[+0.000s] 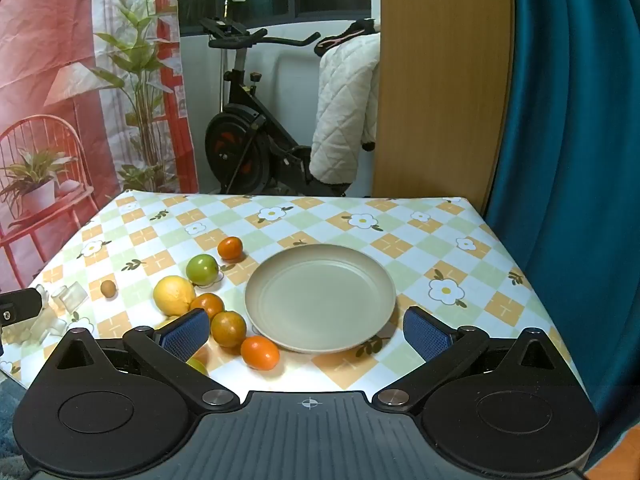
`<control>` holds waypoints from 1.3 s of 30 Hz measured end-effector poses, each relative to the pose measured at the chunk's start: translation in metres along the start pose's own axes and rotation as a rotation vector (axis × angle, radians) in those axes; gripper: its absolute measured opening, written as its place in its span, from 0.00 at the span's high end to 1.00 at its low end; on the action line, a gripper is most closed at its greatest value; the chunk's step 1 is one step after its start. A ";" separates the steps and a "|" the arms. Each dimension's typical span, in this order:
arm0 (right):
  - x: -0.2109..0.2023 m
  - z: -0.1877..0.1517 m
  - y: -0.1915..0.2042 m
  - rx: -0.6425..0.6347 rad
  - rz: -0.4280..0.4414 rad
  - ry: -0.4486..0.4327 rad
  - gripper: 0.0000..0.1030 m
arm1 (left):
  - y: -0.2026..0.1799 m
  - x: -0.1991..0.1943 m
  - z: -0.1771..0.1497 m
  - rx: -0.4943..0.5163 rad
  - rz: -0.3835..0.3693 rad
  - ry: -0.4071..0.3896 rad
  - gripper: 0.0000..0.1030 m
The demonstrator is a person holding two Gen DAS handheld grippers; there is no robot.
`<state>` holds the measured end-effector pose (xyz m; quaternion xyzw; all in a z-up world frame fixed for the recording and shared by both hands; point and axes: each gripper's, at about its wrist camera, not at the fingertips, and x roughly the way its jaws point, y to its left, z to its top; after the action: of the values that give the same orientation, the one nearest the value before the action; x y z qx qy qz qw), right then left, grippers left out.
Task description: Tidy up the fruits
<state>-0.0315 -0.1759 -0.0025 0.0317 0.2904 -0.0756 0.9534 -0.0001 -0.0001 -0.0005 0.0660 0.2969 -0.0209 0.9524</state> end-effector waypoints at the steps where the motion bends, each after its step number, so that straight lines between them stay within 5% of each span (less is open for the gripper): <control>1: 0.000 0.000 0.000 0.000 0.000 0.000 0.00 | 0.000 0.000 0.000 0.000 0.000 0.000 0.00; 39: 0.000 0.001 0.001 0.000 -0.001 0.005 0.00 | 0.000 0.004 -0.003 0.006 0.000 0.007 0.00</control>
<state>-0.0313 -0.1752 -0.0020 0.0319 0.2926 -0.0763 0.9526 0.0013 -0.0001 -0.0046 0.0689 0.3002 -0.0215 0.9511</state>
